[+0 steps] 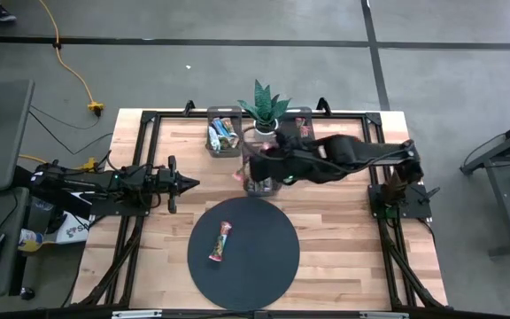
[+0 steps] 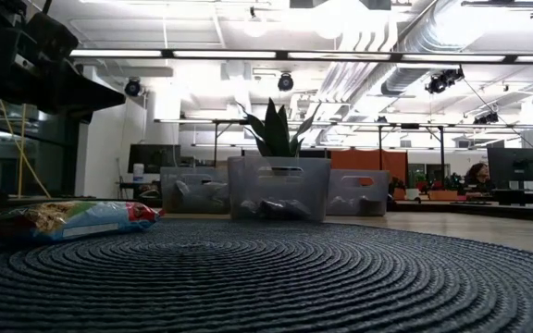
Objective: Pick and place Granola Bars by type
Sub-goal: Put the red granola bar into the right black bin
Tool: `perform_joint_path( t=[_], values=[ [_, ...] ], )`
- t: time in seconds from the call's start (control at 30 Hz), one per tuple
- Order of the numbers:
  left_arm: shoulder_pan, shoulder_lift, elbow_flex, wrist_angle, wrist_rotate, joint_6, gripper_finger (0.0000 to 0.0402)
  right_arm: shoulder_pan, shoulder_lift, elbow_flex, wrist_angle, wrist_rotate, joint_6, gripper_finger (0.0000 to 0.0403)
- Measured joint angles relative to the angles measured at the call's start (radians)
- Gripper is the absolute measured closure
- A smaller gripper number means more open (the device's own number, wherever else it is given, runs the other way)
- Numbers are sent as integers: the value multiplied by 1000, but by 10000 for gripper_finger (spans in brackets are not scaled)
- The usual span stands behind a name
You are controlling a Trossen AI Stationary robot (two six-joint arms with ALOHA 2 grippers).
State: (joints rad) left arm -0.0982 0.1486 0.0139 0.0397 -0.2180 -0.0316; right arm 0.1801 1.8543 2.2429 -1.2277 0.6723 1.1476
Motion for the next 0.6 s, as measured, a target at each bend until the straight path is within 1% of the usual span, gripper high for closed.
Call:
perform_joint_path(
  t=[0.3, 0.6],
  values=[
    [0, 0, 0, 0, 0, 0, 400, -58, -116, 0, -153, 108, -6, 372],
    [0, 0, 0, -1, 0, 0, 400, -159, -230, 0, -290, 129, -144, 372]
  ],
)
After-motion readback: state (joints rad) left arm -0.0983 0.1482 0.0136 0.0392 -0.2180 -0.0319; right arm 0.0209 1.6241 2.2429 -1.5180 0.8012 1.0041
